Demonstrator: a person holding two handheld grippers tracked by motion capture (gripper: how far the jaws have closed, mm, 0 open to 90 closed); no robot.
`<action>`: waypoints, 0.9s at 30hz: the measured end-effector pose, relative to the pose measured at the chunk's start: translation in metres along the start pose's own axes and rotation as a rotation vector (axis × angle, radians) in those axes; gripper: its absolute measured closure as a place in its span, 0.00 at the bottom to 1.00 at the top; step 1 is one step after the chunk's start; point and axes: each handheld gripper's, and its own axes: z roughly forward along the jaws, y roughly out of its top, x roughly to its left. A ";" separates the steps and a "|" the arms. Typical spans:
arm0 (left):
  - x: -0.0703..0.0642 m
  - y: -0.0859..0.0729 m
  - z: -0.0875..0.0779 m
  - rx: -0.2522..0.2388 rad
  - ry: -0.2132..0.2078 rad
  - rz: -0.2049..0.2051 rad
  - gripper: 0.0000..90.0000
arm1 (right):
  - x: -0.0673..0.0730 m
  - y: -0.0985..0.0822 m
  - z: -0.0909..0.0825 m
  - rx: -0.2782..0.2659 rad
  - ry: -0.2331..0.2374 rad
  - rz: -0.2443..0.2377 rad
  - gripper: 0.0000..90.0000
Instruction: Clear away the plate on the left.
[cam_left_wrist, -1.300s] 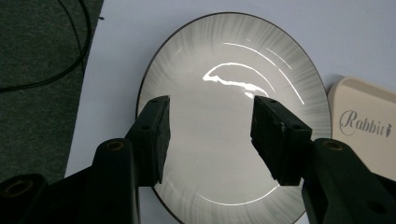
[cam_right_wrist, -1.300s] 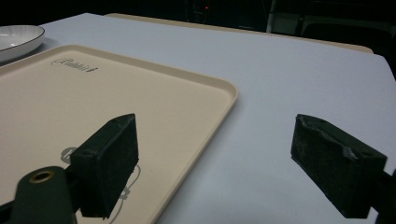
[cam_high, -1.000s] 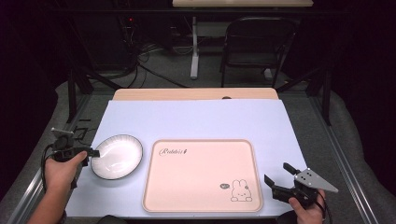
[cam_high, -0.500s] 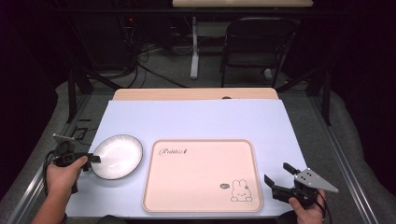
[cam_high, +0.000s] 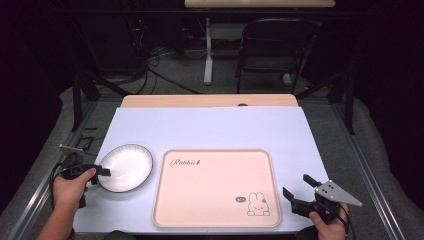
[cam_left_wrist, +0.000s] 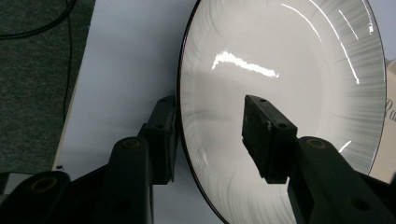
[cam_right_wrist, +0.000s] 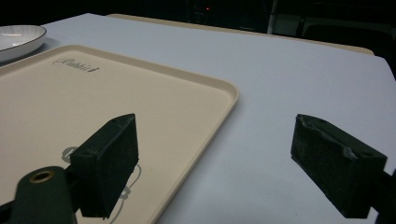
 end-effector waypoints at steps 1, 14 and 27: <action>0.000 0.000 0.001 0.005 0.000 -0.005 0.64 | 0.000 0.000 0.000 0.000 0.000 0.002 0.16; 0.005 0.002 0.007 0.033 -0.011 -0.038 0.72 | 0.001 0.000 0.000 -0.001 0.001 -0.002 0.16; 0.007 0.003 0.009 0.027 -0.006 -0.060 0.80 | 0.001 0.000 0.000 0.000 0.005 -0.003 0.16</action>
